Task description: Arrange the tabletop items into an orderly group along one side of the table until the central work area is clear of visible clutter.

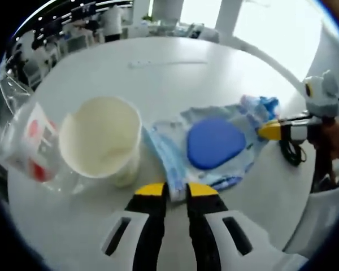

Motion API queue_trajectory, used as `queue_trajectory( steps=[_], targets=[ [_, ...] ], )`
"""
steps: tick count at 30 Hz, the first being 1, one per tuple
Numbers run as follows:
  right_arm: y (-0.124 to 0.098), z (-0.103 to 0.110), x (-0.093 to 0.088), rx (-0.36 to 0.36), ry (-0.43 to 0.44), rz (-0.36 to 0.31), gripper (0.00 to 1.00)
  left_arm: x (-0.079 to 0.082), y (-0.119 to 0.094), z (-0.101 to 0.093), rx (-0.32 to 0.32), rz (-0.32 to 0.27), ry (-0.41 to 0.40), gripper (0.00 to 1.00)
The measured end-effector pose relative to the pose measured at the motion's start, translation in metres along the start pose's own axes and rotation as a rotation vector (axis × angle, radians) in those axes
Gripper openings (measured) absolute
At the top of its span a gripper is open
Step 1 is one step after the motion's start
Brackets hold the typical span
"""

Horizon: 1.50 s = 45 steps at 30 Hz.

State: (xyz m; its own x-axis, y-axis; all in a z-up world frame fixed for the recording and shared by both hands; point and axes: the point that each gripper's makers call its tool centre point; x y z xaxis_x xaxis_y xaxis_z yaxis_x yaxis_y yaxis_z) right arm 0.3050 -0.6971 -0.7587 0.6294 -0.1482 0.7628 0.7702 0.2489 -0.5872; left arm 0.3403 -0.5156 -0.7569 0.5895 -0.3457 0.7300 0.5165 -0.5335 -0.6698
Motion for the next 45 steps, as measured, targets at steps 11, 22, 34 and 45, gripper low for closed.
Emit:
queue_trajectory(
  steps=[11, 22, 34, 45],
  targets=[
    [-0.007, 0.0, 0.006, -0.006, -0.041, -0.04, 0.19, -0.005, -0.017, -0.005, 0.0, 0.022, 0.001, 0.25],
    [-0.02, 0.019, 0.019, 0.032, -0.048, -0.108, 0.3, 0.013, -0.049, -0.015, 0.0, -0.095, 0.023, 0.31],
    [-0.034, 0.035, 0.031, 0.077, -0.08, -0.14, 0.38, 0.026, -0.085, -0.029, -0.025, -0.175, 0.052, 0.39],
    [-0.047, 0.032, 0.038, 0.099, -0.191, -0.127, 0.47, 0.03, -0.126, -0.044, -0.063, -0.246, 0.125, 0.54]
  ],
)
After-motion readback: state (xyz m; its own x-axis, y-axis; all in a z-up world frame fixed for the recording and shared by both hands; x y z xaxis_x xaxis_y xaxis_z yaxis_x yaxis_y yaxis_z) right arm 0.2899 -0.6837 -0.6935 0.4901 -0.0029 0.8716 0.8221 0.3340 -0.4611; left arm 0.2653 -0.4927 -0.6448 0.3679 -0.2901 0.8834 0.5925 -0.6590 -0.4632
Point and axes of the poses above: the point that each gripper's makers call its tool centre point, and the gripper's own axes: y roughly forward along the fingers, z roughly to its left, x roughly out of its top, and after that the axes turned 9 degrees about -z, right-handed
